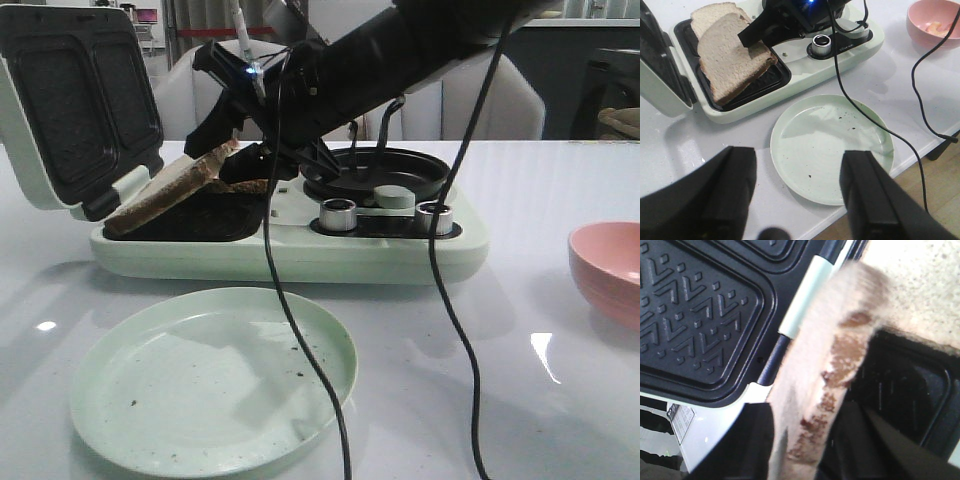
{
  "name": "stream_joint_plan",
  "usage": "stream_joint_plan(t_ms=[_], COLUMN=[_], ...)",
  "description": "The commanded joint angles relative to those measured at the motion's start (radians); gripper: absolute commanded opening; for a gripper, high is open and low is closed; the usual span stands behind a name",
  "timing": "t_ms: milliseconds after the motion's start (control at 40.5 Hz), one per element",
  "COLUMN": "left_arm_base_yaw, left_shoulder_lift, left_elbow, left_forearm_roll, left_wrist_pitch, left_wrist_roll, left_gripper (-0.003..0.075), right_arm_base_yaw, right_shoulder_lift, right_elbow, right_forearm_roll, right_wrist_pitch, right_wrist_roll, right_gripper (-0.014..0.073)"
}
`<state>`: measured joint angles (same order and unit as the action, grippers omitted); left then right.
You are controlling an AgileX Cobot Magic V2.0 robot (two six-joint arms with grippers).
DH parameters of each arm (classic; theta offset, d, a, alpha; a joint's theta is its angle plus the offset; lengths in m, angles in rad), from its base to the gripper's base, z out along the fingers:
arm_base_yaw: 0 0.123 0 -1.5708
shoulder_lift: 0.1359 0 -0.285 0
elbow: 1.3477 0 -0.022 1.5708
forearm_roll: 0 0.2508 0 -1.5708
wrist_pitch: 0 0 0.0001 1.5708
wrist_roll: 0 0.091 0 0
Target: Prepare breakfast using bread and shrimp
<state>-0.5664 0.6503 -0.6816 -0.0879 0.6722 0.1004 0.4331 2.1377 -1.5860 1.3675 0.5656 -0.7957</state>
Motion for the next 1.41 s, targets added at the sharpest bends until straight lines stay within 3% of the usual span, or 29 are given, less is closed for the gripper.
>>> stream_joint_plan(t_ms=[0, 124, 247, 272, 395, 569, 643, 742, 1112, 1384], left_arm_base_yaw=[-0.003, -0.003, -0.003, -0.003, -0.003, -0.003, -0.003, -0.003, -0.003, -0.003], left_shoulder_lift=[-0.002, -0.002, -0.002, -0.002, -0.002, -0.002, -0.002, -0.002, -0.002, -0.002], left_elbow=[-0.026, -0.026, -0.026, -0.026, -0.026, -0.026, -0.026, -0.026, -0.026, -0.026], left_forearm_roll=[-0.003, -0.001, 0.001, 0.005, 0.017, 0.017, 0.017, 0.017, 0.01, 0.012], left_wrist_pitch=[-0.08, -0.08, -0.08, -0.08, -0.08, -0.08, -0.08, -0.08, -0.08, -0.08], left_wrist_roll=[0.0, 0.0, 0.0, 0.0, 0.0, 0.0, 0.0, 0.0, 0.0, 0.0], left_gripper=[0.0425, 0.0425, 0.0425, 0.0425, 0.0425, 0.0425, 0.0425, 0.0425, 0.0425, 0.0425], right_arm_base_yaw=[0.0, -0.004, -0.005, -0.005, -0.005, -0.005, -0.005, -0.004, -0.005, -0.005], right_shoulder_lift=[-0.067, -0.072, -0.107, -0.139, -0.22, -0.362, -0.428, -0.546, -1.004, -1.256], right_elbow=[-0.038, -0.038, -0.038, -0.038, -0.038, -0.033, -0.007, 0.093, 0.549, 0.75], right_forearm_roll=[0.025, -0.031, -0.172, -0.275, -0.52, -1.015, -1.166, -1.303, -1.358, -1.355], right_wrist_pitch=[0.017, 0.017, 0.018, 0.014, 0.018, 0.171, 0.236, 0.272, 0.254, 0.264], right_wrist_roll=[-0.016, -0.016, -0.01, 0.027, 0.173, 0.549, 0.679, 0.756, 0.77, 0.771], right_gripper=[0.0504, 0.0517, 0.0517, 0.0515, 0.0515, 0.0515, 0.0515, 0.0515, 0.0515, 0.0515])
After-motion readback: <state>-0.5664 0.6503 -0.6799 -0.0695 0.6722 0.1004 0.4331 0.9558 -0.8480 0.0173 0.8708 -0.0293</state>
